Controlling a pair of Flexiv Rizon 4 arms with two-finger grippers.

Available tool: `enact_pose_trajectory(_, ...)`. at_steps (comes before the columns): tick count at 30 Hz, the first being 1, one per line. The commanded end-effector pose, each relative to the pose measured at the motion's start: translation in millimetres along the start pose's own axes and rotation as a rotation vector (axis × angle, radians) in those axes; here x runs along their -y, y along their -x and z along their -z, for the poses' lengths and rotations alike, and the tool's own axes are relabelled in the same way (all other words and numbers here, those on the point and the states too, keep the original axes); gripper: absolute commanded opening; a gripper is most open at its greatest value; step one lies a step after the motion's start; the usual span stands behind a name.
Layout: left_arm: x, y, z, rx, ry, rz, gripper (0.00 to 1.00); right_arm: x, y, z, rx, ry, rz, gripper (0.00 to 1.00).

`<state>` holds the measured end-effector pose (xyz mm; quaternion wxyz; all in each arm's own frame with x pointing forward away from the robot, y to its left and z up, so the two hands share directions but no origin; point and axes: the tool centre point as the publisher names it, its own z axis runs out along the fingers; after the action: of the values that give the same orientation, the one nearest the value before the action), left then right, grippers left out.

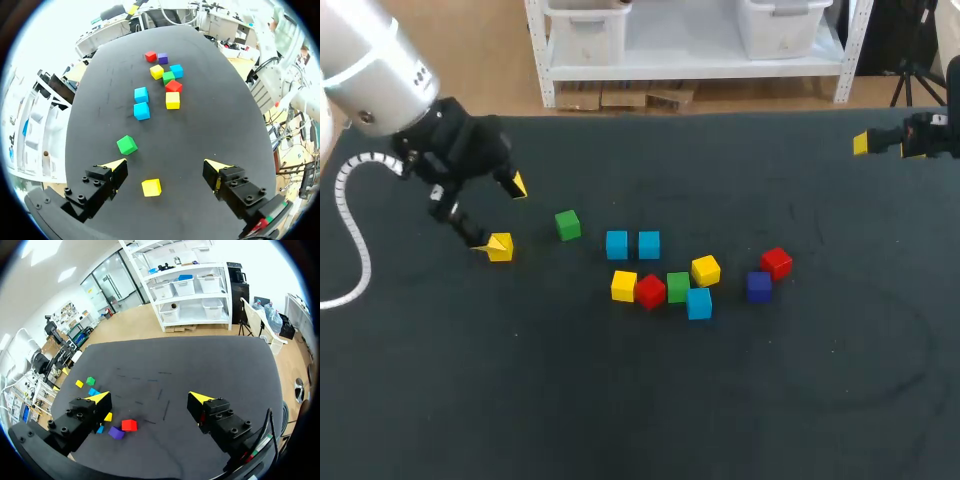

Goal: Place the blue cubes, place green cubes on the blue cubes, place the yellow cubes on the green cubes, then place the red cubes on the yellow cubes, and place purple cube on the red cubes.

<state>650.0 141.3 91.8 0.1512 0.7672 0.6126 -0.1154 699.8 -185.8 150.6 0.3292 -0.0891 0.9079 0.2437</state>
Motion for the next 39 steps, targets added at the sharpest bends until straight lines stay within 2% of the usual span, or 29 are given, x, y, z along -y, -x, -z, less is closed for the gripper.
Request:
enact_pose_trajectory(1,-0.7,7.4,9.0,-0.069,-0.056,-0.026,1.0,-0.9,-0.3,0.2,0.001,-0.004,-0.001,1.0)
enact_pose_trajectory(36,-0.7,7.4,9.0,-0.069,-0.056,-0.026,1.0,-0.9,-0.3,0.2,0.001,-0.004,-0.001,1.0)
enact_pose_trajectory(38,-0.7,7.4,9.0,-0.069,-0.056,-0.026,1.0,-9.2,5.8,5.8,0.089,0.052,0.136,1.0)
enact_pose_trajectory(39,-0.7,7.4,9.0,-0.069,-0.056,-0.026,1.0,-13.0,8.0,6.6,0.077,0.05,0.208,1.0)
